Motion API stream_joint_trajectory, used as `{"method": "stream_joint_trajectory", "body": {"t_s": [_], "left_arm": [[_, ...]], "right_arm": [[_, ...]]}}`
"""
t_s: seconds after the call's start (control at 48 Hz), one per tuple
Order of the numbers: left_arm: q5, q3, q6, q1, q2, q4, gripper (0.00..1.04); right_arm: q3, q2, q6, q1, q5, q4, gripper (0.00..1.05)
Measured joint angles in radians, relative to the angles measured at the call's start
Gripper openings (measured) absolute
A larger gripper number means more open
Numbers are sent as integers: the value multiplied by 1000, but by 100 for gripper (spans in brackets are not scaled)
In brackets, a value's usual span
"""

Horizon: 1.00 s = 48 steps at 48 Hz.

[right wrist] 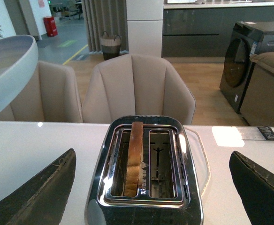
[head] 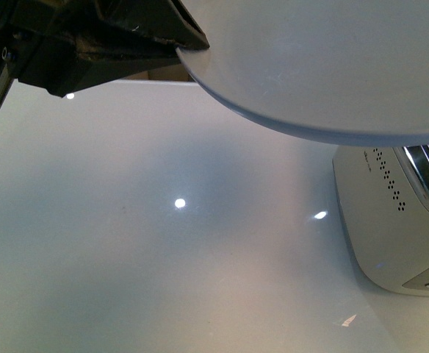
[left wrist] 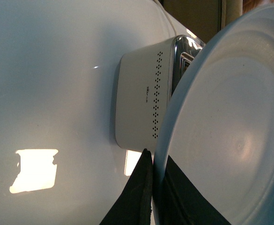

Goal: Left arm holds plate, right arm toasts bread

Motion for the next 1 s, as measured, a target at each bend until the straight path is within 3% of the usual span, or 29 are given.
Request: {"method": "stream_joint_trajectory", "body": {"t_s": [0.271, 0.396, 0.729, 0.833, 1.0], "left_arm": [[62, 82, 89, 110, 43, -77, 3], [84, 111, 199, 205, 92, -124, 3], [103, 22, 584, 585, 296, -108, 3], [106, -8, 666, 663, 361, -48, 3], [116, -15, 772, 720, 474, 15, 3]], "right_arm": [[0, -1, 0, 0, 0, 0, 96], [0, 0, 0, 0, 0, 0, 96], [0, -1, 0, 0, 0, 0, 96], [0, -1, 0, 0, 0, 0, 96], [0, -1, 0, 0, 0, 0, 96]]}}
